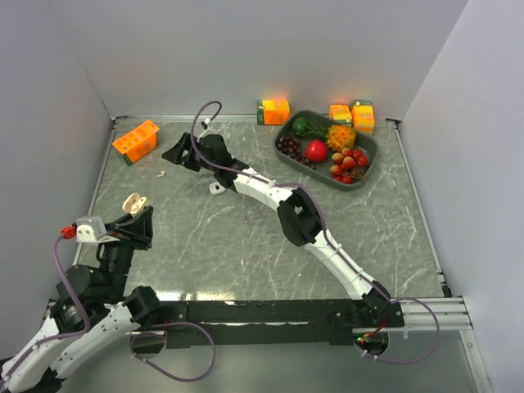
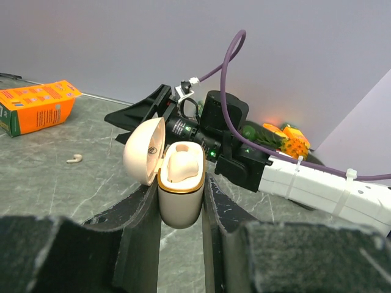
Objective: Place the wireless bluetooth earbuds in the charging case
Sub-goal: Place the charging case at the center of the board.
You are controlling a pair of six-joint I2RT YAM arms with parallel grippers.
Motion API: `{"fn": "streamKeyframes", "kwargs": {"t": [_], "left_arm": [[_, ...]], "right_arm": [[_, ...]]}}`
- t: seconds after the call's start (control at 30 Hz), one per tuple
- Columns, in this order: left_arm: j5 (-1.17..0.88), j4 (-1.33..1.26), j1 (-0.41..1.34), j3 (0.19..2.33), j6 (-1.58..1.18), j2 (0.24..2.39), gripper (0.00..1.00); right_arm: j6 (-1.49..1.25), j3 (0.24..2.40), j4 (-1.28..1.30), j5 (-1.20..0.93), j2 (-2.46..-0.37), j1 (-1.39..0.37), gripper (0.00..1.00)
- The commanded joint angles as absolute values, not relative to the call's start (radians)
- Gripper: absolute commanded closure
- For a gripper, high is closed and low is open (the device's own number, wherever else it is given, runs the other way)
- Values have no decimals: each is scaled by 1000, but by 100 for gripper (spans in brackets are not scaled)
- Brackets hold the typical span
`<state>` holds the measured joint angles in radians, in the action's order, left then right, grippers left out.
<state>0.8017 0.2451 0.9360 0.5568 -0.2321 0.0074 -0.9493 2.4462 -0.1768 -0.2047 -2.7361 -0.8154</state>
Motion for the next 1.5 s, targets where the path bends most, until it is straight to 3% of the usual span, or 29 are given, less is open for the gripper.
{"fn": "streamKeyframes", "kwargs": {"t": [0.0,0.13,0.43,0.83,1.1,1.27,1.47], "left_arm": [[808,268,939,600,-236,-118,99],[796,249,939,583,-213,-103,99],[726,13,940,454,-241,-8,99],[411,-377,939,241,-432,210,99],[193,-779,911,115,-544,491,99],[-82,-1011,813,123,-636,788,99],[-153,-1285,738,165,-657,1170,99]], "right_arm": [[-987,2478,-235,-192,-2752,-830,22],[-888,2297,-227,-189,-2625,-830,25],[-612,1552,-242,53,-1868,-807,17],[-462,1114,-19,176,-1206,-796,16],[-463,896,98,199,-935,-801,16],[-466,812,144,216,-885,-801,16],[-454,762,166,232,-839,-801,16]]}}
